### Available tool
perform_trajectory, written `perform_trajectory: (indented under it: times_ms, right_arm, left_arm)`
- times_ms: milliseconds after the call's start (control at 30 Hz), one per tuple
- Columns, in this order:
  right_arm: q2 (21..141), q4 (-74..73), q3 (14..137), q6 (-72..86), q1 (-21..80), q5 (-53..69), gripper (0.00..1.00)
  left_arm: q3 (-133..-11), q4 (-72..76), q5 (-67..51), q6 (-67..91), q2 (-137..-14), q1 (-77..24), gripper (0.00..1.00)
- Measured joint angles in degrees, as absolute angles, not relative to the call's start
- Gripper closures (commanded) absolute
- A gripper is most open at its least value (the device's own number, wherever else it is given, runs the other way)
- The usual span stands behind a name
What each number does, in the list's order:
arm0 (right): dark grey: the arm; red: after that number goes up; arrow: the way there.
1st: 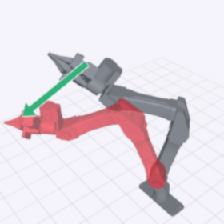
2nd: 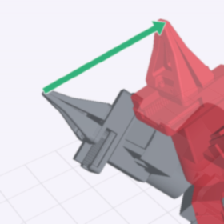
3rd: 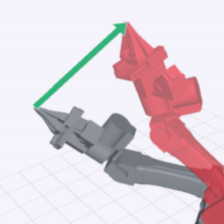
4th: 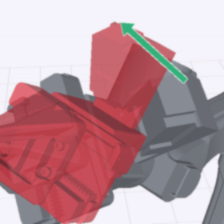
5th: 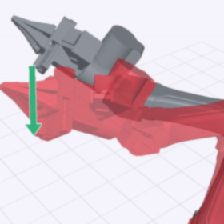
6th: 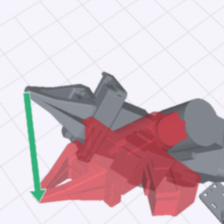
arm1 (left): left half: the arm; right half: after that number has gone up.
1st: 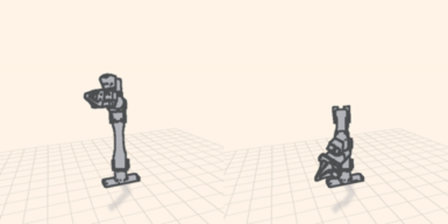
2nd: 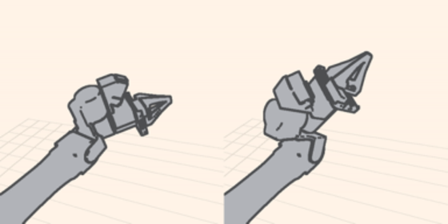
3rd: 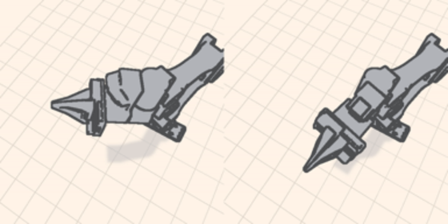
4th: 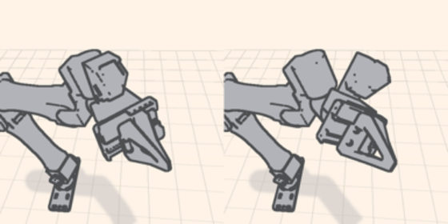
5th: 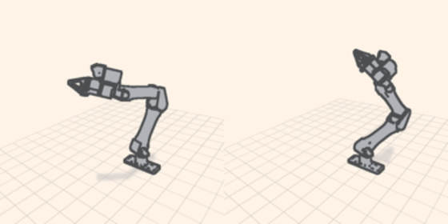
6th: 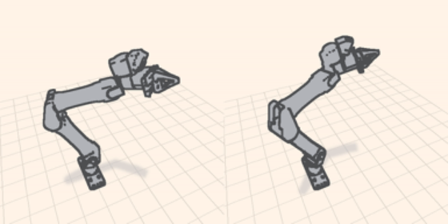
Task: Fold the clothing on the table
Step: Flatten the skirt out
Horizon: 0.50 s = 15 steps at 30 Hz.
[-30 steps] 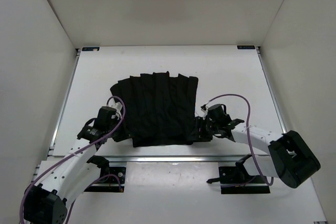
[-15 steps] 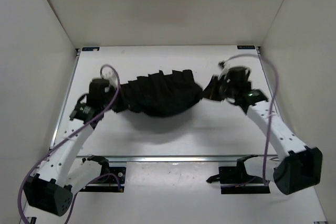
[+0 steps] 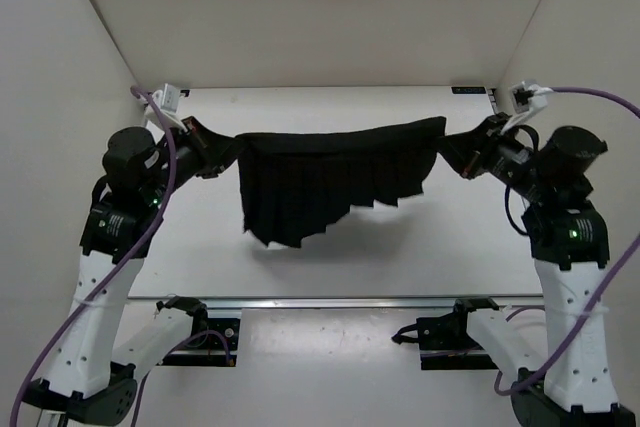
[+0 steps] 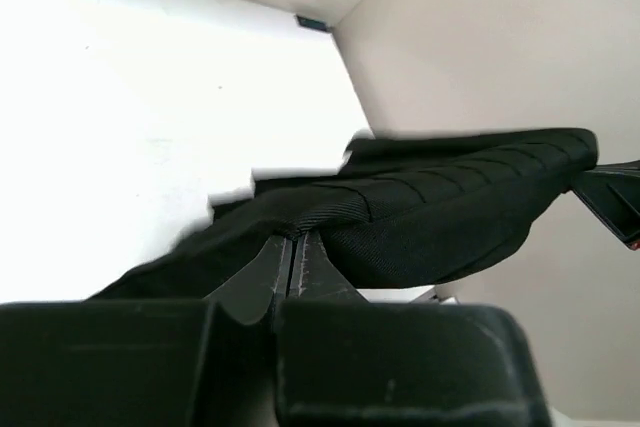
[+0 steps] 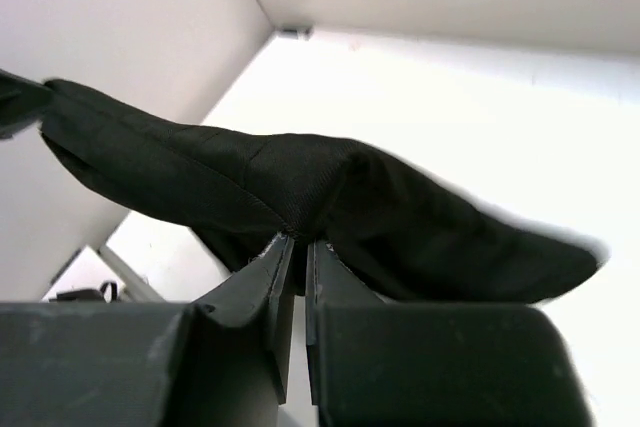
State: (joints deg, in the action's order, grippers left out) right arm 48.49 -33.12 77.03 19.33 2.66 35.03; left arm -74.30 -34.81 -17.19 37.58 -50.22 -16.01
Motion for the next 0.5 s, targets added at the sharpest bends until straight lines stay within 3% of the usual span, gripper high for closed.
perform_trajectory:
  times_ms: [233, 367, 500]
  right_arm:
    - [66.26, -30.74, 77.43, 17.72, 4.51, 34.76, 1.00]
    - [83.35, -35.92, 93.45, 15.73, 8.54, 30.85, 1.00]
    - [86.98, -34.76, 103.83, 15.05, 10.15, 29.80, 1.00]
  left_arm:
    - [-75.70, -34.13, -17.56, 35.31, -65.30, -14.39, 1.00]
    - [-92.20, -39.20, -16.64, 32.25, -83.72, -13.61, 1.00]
    - [-108.71, -42.81, -14.06, 29.45, -92.07, -12.88, 1.00]
